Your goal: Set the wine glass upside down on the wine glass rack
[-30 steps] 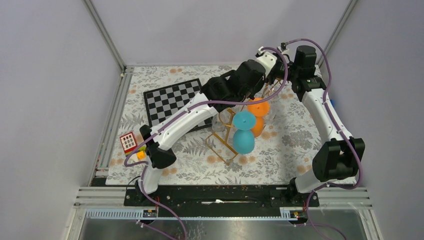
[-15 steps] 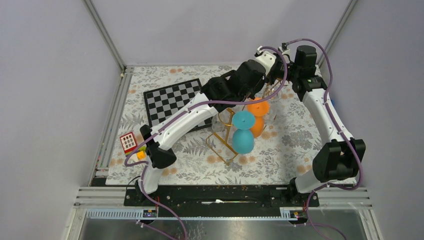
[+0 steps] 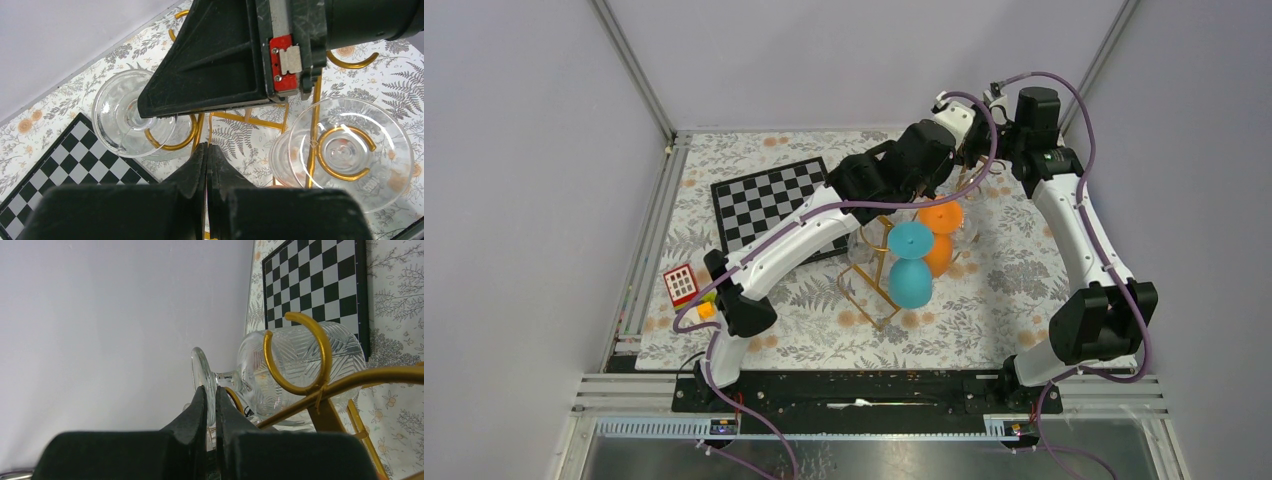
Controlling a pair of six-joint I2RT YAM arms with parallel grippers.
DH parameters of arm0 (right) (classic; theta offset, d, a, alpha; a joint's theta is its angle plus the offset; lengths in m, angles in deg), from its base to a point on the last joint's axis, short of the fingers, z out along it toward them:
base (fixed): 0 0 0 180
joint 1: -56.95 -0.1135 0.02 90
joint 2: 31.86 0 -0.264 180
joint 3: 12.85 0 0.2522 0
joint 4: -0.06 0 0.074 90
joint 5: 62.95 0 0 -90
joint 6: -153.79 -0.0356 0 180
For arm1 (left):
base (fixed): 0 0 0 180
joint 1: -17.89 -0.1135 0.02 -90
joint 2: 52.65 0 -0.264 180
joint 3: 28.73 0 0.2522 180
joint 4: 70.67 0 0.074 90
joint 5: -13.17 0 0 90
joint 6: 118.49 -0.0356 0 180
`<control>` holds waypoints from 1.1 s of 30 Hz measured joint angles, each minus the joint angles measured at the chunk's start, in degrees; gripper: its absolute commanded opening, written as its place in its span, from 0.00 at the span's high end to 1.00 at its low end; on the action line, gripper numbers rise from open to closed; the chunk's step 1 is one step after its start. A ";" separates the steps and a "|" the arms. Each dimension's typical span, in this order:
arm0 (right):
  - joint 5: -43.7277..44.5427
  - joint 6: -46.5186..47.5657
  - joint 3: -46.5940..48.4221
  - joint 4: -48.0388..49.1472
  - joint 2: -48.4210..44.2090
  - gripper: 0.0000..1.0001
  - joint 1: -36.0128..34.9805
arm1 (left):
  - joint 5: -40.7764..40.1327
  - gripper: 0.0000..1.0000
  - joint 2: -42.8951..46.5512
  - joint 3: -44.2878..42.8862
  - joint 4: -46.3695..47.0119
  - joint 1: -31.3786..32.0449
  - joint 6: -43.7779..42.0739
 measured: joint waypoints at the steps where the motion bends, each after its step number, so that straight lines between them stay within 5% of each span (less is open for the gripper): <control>1: 0.13 0.24 0.00 -0.22 0.00 1.00 0.00 | 0.02 1.00 0.00 0.00 0.00 -0.04 0.17; 33: 1.33 1.75 -3.82 1.90 -3.21 1.00 1.62 | 4.26 1.00 0.00 0.00 0.42 -1.05 3.08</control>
